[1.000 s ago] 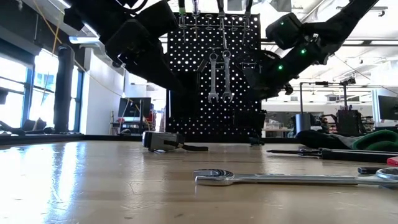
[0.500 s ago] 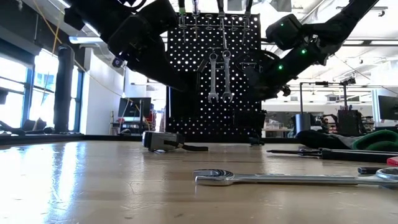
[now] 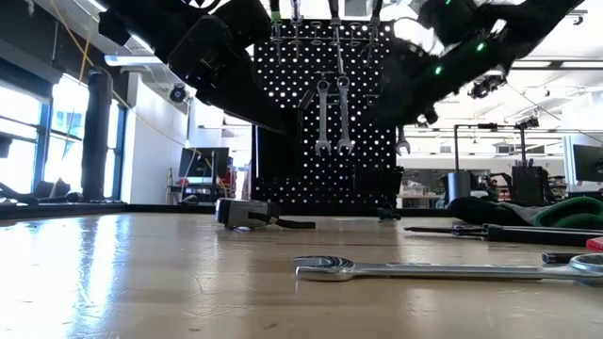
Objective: Hang tools onto peg board
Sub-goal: Put the silver socket driver on the right black bin on the peg board
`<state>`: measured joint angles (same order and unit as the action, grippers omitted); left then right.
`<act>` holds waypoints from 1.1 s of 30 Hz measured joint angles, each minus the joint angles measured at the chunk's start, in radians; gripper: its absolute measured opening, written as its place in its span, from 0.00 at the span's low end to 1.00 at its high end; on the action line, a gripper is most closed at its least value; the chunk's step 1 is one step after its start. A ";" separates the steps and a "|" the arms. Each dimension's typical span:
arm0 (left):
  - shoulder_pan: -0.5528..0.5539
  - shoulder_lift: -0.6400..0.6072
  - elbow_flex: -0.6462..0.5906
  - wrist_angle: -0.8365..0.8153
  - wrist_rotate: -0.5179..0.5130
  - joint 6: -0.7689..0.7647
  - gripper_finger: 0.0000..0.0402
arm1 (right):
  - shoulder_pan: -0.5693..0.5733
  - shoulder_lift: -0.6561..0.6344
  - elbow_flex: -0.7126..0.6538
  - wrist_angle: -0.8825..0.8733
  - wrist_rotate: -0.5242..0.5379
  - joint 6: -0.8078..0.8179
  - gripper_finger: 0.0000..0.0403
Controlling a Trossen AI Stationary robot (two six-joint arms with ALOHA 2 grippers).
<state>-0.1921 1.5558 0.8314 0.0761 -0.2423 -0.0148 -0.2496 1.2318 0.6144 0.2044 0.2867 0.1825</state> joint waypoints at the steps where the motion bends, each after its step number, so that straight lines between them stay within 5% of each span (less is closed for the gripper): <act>1: 0.000 0.000 0.000 0.001 0.000 0.003 0.21 | 0.019 -0.022 0.000 -0.016 0.001 0.001 0.53; 13: -0.011 0.008 0.000 0.050 0.051 0.008 0.21 | 0.295 -0.187 0.000 -0.480 -0.021 0.242 0.53; 26: -0.026 0.008 0.000 0.126 0.057 0.012 0.21 | 0.660 -0.189 0.000 -1.127 -0.060 1.074 0.53; 33: -0.026 0.008 0.000 0.133 0.057 0.018 0.21 | 0.842 -0.189 0.000 -1.276 -0.096 1.422 0.53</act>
<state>-0.2176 1.5639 0.8318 0.2092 -0.1849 0.0033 0.5919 1.0428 0.6143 -1.0718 0.1905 1.6043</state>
